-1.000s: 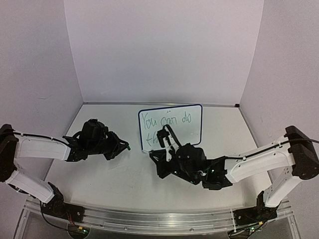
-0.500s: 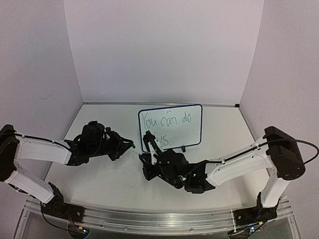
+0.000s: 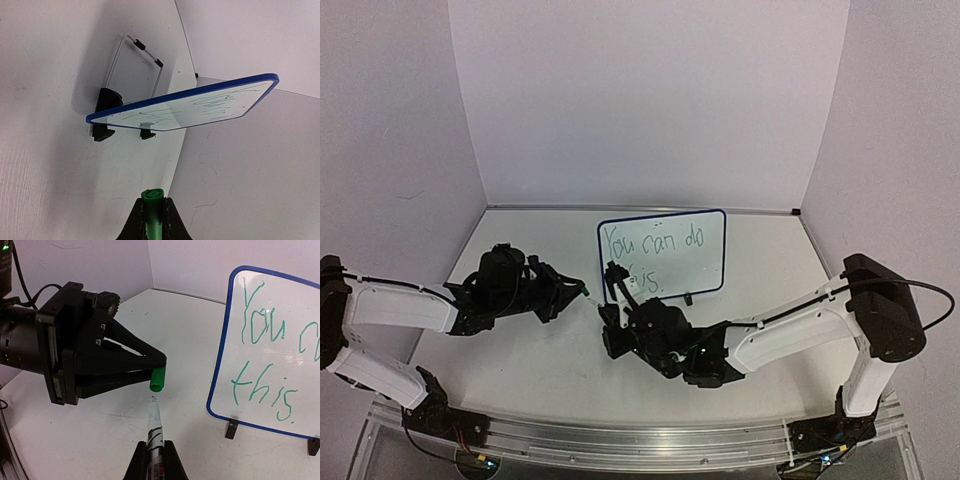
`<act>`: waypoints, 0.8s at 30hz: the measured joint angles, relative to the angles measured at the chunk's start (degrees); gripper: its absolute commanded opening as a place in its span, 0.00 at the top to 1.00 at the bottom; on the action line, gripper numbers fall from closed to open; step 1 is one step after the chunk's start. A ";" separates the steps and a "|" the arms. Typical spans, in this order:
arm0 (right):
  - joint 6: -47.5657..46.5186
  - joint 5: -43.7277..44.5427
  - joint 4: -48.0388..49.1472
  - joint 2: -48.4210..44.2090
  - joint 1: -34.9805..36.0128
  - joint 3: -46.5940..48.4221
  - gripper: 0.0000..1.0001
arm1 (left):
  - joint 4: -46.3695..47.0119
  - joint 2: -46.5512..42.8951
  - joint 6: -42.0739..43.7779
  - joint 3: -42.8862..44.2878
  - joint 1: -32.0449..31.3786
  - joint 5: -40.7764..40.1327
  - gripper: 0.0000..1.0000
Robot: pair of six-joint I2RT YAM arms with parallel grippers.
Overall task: Write a sentence on the whiteboard
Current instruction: Insert the whiteboard marker without the cap into the pen cap.
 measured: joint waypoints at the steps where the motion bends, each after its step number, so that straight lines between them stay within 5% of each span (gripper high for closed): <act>1: -0.06 0.02 -0.02 0.06 0.00 0.08 1.00 | -0.01 -0.31 -0.04 -0.03 0.00 -0.05 1.00; 24: -1.00 1.35 -0.13 0.81 0.00 1.06 1.00 | -1.13 -1.40 -0.05 -0.06 -0.11 -0.48 1.00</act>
